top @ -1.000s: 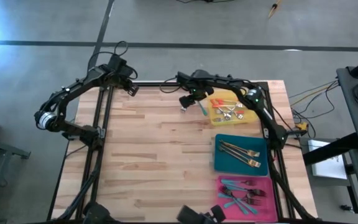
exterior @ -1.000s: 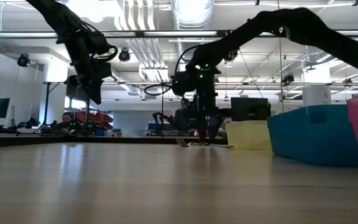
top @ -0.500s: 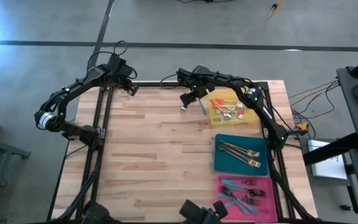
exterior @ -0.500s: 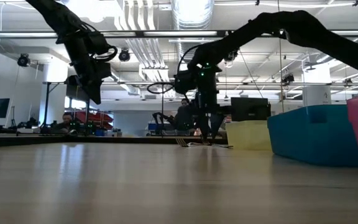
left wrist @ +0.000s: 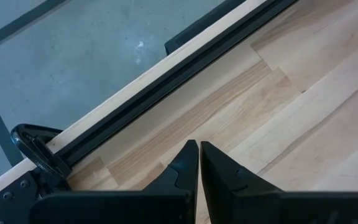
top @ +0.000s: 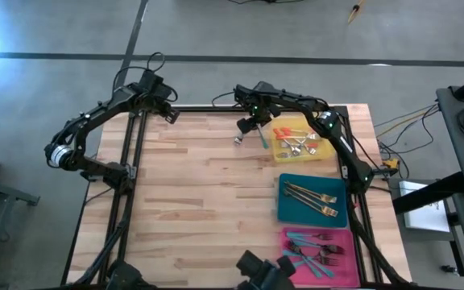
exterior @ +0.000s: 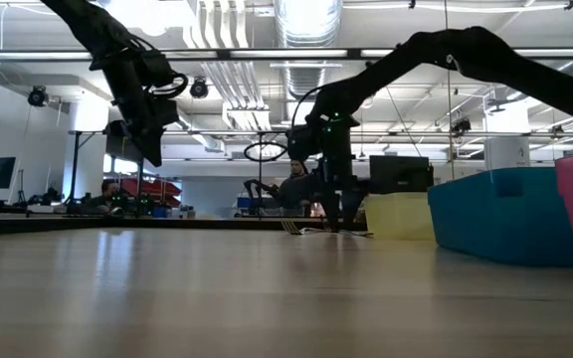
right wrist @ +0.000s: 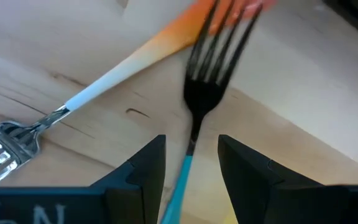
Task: Sort silverware by color (type)
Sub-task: Put the blue fork into the pink bin
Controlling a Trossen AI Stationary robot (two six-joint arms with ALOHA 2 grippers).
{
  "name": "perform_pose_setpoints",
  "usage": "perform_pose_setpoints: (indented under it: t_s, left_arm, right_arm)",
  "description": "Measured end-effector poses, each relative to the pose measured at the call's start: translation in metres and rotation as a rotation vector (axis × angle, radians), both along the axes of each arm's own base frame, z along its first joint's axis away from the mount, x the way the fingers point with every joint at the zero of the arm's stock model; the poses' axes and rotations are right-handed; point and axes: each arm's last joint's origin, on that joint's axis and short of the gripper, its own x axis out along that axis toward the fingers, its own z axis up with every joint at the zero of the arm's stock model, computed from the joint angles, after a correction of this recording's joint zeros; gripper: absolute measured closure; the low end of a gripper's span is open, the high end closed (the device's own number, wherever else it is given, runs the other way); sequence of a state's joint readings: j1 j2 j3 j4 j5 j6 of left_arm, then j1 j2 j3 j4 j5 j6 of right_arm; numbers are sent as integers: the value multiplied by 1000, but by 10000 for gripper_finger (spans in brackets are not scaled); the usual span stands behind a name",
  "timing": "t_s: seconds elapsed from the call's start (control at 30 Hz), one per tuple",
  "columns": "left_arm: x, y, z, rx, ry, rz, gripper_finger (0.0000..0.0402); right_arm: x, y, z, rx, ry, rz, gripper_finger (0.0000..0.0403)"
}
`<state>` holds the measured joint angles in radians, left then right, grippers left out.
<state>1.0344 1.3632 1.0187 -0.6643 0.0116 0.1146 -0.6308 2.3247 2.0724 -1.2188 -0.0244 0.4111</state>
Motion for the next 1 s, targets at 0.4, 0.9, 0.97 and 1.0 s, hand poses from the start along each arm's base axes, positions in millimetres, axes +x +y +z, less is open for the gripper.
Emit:
perform_pose_setpoints:
  t_s: [0.4,0.9,0.97,1.0]
  left_arm:
    - [1,1,1,11,-19,19,401]
    - [1,2,1,12,-21,19,401]
    - [1,2,1,13,-20,19,401]
    - [1,2,1,13,-20,18,401]
  right_arm:
    - [7,5,-17,27,16,97,281]
    - [12,6,5,42,-62,160,393]
    - [13,8,23,39,-103,169,393]
    - [13,9,35,40,-136,174,393]
